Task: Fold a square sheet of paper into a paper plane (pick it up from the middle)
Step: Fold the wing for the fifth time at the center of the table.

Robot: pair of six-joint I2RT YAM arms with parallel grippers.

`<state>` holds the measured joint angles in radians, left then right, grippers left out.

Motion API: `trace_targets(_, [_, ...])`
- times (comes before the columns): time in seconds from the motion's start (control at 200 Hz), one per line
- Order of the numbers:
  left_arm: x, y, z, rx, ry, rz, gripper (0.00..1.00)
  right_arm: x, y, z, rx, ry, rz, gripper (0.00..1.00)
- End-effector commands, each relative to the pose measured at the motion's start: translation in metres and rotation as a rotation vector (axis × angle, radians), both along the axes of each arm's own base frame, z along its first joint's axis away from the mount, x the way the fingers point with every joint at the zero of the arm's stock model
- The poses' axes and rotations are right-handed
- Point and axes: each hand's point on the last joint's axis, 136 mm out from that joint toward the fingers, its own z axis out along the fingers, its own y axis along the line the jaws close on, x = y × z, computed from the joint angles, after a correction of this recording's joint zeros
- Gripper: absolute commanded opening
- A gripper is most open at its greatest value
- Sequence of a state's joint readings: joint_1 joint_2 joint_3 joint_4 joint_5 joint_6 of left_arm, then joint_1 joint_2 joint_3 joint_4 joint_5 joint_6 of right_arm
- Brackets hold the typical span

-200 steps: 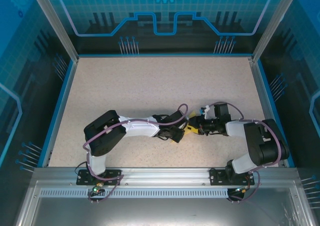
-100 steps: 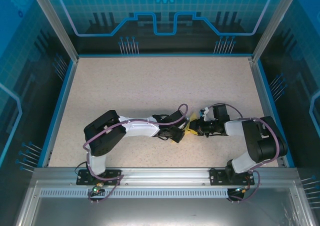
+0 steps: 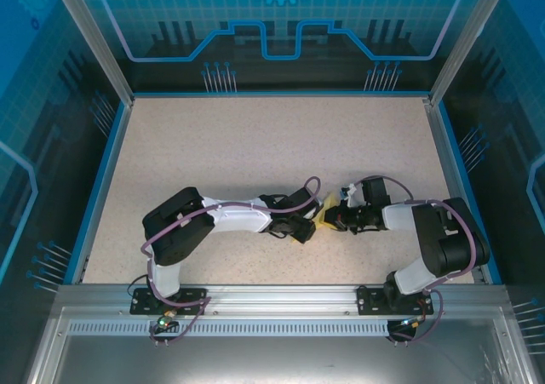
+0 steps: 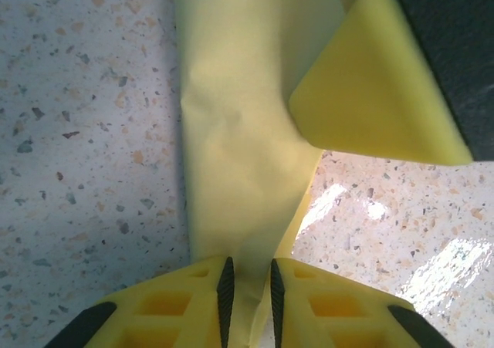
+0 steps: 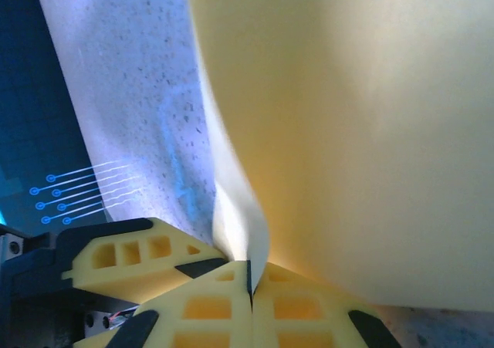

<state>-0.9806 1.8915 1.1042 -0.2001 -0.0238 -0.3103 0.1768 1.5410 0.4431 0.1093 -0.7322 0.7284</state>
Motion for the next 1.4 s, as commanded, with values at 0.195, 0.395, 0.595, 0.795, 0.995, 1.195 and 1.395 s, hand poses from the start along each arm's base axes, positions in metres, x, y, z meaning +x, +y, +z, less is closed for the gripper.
trace_targets(0.195, [-0.019, 0.019, 0.001, 0.027, 0.071, -0.028, 0.28, -0.005, -0.006, -0.009, -0.095, 0.010, 0.032, 0.00])
trace_targets(0.395, [-0.016, 0.020, 0.011, -0.005, 0.071, -0.014, 0.29, -0.008, -0.010, -0.015, -0.137, 0.028, 0.039, 0.01])
trace_targets(0.595, [-0.009, 0.020, 0.025, -0.049, 0.082, 0.018, 0.29, -0.009, -0.013, -0.019, -0.165, 0.040, 0.044, 0.01])
trace_targets(0.795, [-0.008, 0.007, 0.041, -0.121, 0.107, 0.036, 0.25, -0.011, -0.013, -0.021, -0.174, 0.051, 0.047, 0.01])
trace_targets(0.995, [-0.011, -0.008, 0.039, -0.179, 0.154, 0.026, 0.17, -0.011, -0.013, -0.022, -0.177, 0.058, 0.051, 0.01])
trace_targets(1.195, [-0.014, -0.011, 0.019, -0.165, 0.188, 0.016, 0.12, -0.012, -0.012, -0.023, -0.175, 0.062, 0.053, 0.01])
trace_targets(1.395, [-0.013, -0.003, 0.006, -0.120, 0.193, 0.022, 0.10, -0.012, -0.012, -0.023, -0.175, 0.062, 0.056, 0.01])
